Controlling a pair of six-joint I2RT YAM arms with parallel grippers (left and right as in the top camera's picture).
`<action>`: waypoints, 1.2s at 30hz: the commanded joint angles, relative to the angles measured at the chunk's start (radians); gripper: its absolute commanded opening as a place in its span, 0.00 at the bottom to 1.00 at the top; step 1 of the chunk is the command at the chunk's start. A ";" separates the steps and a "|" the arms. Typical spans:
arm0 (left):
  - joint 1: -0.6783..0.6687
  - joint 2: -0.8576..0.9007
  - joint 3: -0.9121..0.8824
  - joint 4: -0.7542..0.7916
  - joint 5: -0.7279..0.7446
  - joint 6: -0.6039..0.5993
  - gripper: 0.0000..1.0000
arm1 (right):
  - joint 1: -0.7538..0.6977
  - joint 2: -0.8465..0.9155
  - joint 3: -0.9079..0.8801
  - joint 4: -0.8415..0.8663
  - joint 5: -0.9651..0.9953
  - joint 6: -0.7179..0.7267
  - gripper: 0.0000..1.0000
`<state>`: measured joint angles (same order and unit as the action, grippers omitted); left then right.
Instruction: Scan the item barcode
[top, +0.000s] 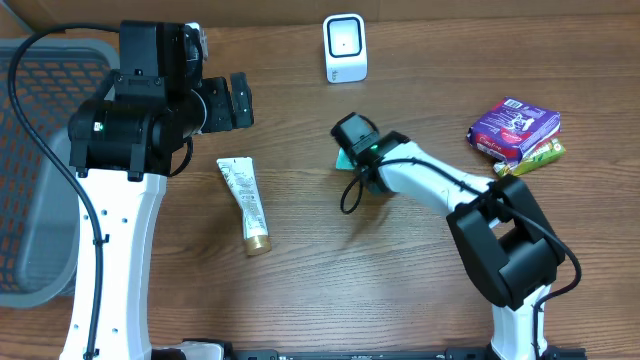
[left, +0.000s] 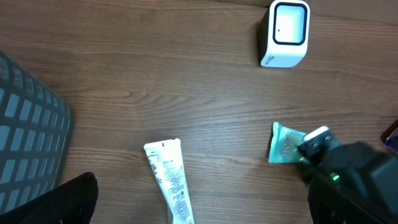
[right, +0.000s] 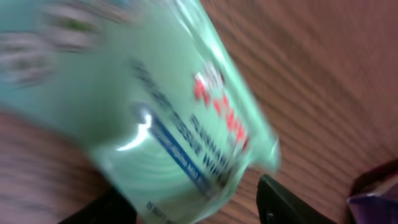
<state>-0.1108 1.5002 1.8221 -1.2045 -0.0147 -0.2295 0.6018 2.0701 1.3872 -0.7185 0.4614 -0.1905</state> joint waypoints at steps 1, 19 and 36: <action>-0.001 0.005 0.014 0.003 0.007 0.013 1.00 | -0.035 0.018 -0.007 0.004 -0.066 -0.001 0.57; -0.001 0.005 0.014 0.003 0.007 0.013 0.99 | -0.111 -0.104 0.122 -0.170 -0.540 0.250 0.47; -0.001 0.005 0.014 0.003 0.007 0.013 1.00 | -0.319 -0.081 -0.038 0.018 -0.942 0.862 0.72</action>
<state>-0.1108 1.5002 1.8221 -1.2045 -0.0147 -0.2295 0.2539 1.9602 1.3926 -0.7311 -0.4046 0.5613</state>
